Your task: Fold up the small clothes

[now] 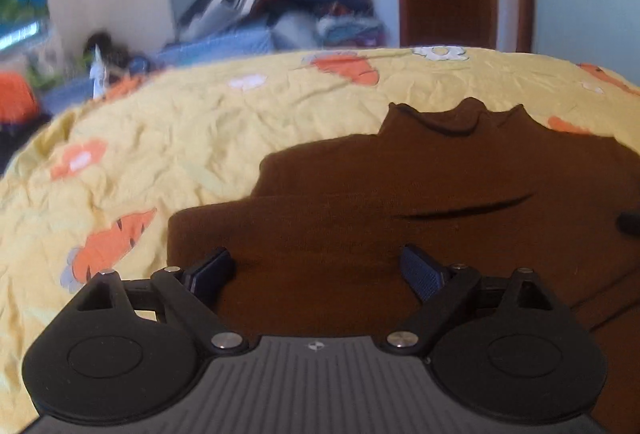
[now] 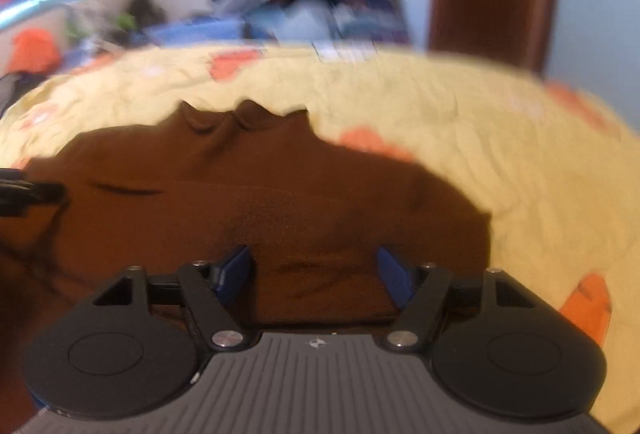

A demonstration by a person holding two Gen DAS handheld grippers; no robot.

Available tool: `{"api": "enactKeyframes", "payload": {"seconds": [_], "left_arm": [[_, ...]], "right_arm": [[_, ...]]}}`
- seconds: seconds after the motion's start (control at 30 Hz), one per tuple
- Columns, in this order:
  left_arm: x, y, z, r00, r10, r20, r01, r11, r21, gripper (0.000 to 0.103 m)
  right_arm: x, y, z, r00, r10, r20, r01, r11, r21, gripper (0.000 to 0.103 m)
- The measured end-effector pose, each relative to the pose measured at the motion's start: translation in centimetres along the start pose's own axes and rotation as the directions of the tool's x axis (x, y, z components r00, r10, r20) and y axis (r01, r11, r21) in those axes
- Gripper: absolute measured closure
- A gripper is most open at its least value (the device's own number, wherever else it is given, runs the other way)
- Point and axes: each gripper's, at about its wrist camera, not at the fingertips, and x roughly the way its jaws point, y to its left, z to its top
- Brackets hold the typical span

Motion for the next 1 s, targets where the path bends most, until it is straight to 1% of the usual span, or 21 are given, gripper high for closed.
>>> {"api": "enactKeyframes", "payload": {"seconds": [0.07,0.13,0.2,0.27,0.3,0.37,0.43,0.47,0.5,0.53,0.57,0.63,0.7,0.73,0.8,0.83,0.87,0.9,0.93,0.97,1.0], "left_arm": [[-0.1,0.5,0.1,1.000,-0.014,-0.010,0.014,1.000,-0.023,0.010],[-0.2,0.8,0.0,1.000,-0.022,-0.008,0.021,0.999,-0.026,0.010],[-0.3,0.8,-0.1,1.000,-0.018,-0.007,0.018,0.999,-0.030,0.009],[-0.4,0.7,-0.1,1.000,-0.016,-0.006,0.016,0.999,-0.031,0.009],[-0.4,0.7,-0.1,1.000,-0.016,-0.007,0.016,0.999,-0.032,0.009],[-0.3,0.8,0.0,1.000,-0.018,-0.009,0.018,0.999,-0.036,0.008],[-0.3,0.9,0.0,1.000,-0.021,-0.010,0.021,0.999,-0.043,0.007],[-0.3,1.0,0.0,1.000,-0.023,-0.012,0.022,0.999,-0.049,0.007],[-0.3,1.1,0.0,1.000,-0.024,-0.014,0.023,0.998,-0.055,0.006],[-0.2,1.2,0.0,1.000,-0.026,-0.016,0.025,0.998,-0.063,0.005],[-0.2,1.3,0.0,0.999,-0.028,-0.020,0.026,0.997,-0.070,0.004],[-0.1,1.4,0.0,0.999,-0.031,-0.023,0.029,0.996,-0.079,0.003],[-0.1,1.5,0.0,0.999,-0.032,-0.024,0.030,0.996,-0.083,0.003],[-0.1,1.4,0.0,0.999,-0.031,-0.024,0.029,0.996,-0.084,0.003],[-0.1,1.4,-0.1,0.999,-0.029,-0.025,0.027,0.996,-0.083,0.003],[-0.1,1.4,0.0,0.999,-0.030,-0.025,0.028,0.996,-0.084,0.003],[-0.1,1.4,0.0,0.999,-0.031,-0.025,0.029,0.996,-0.085,0.003],[-0.1,1.4,0.0,0.999,-0.032,-0.025,0.029,0.996,-0.085,0.003],[0.0,1.3,0.0,0.999,-0.032,-0.026,0.029,0.996,-0.086,0.003],[-0.1,1.3,0.0,0.999,-0.031,-0.025,0.029,0.996,-0.086,0.002],[-0.1,1.3,0.0,0.999,-0.031,-0.026,0.029,0.996,-0.085,0.002]], "right_arm": [[-0.3,-0.5,0.1,1.000,0.018,-0.003,-0.018,0.999,0.030,0.033],[-0.2,-0.2,0.5,1.000,0.013,-0.019,-0.013,1.000,0.011,0.032],[-0.3,-0.3,1.7,0.999,0.013,-0.051,-0.010,0.998,0.055,0.032],[-0.9,-0.5,2.8,0.999,0.020,-0.034,-0.015,0.991,0.131,0.030],[-1.2,-0.3,3.2,1.000,0.029,-0.010,-0.027,0.990,0.139,0.029],[-1.1,0.2,3.3,1.000,0.014,-0.003,-0.013,0.994,0.106,0.021],[0.2,0.7,2.6,0.998,-0.026,-0.058,0.029,0.998,0.051,0.020],[1.1,0.6,1.8,0.995,-0.044,-0.090,0.047,0.999,0.027,0.016],[1.0,0.5,0.8,0.998,-0.051,-0.036,0.051,0.999,-0.001,0.012],[0.9,0.0,0.4,0.999,-0.040,-0.026,0.040,0.999,0.023,0.010],[0.9,-0.6,0.6,0.999,-0.027,-0.031,0.029,0.998,0.062,0.010],[1.1,-0.2,0.8,0.998,-0.042,-0.054,0.043,0.999,0.016,0.010],[0.8,0.1,1.7,0.995,-0.052,-0.087,0.057,0.997,0.051,0.011],[0.4,0.2,2.2,0.996,-0.046,-0.082,0.053,0.995,0.089,0.013],[-0.5,0.7,2.6,0.999,0.009,-0.033,-0.005,0.992,0.126,0.012],[-0.4,1.0,2.6,0.999,0.013,-0.032,-0.009,0.993,0.116,0.009],[0.2,1.3,2.4,0.998,0.000,-0.057,0.006,0.996,0.091,0.008],[1.1,1.5,1.9,0.995,-0.018,-0.101,0.025,0.998,0.062,0.008],[1.5,1.6,0.9,0.997,-0.029,-0.070,0.029,1.000,0.000,0.001],[1.6,1.4,0.4,0.999,-0.028,-0.046,0.027,0.999,-0.020,0.000],[1.6,0.7,0.9,0.998,-0.020,-0.059,0.021,0.999,0.027,0.000]]}}
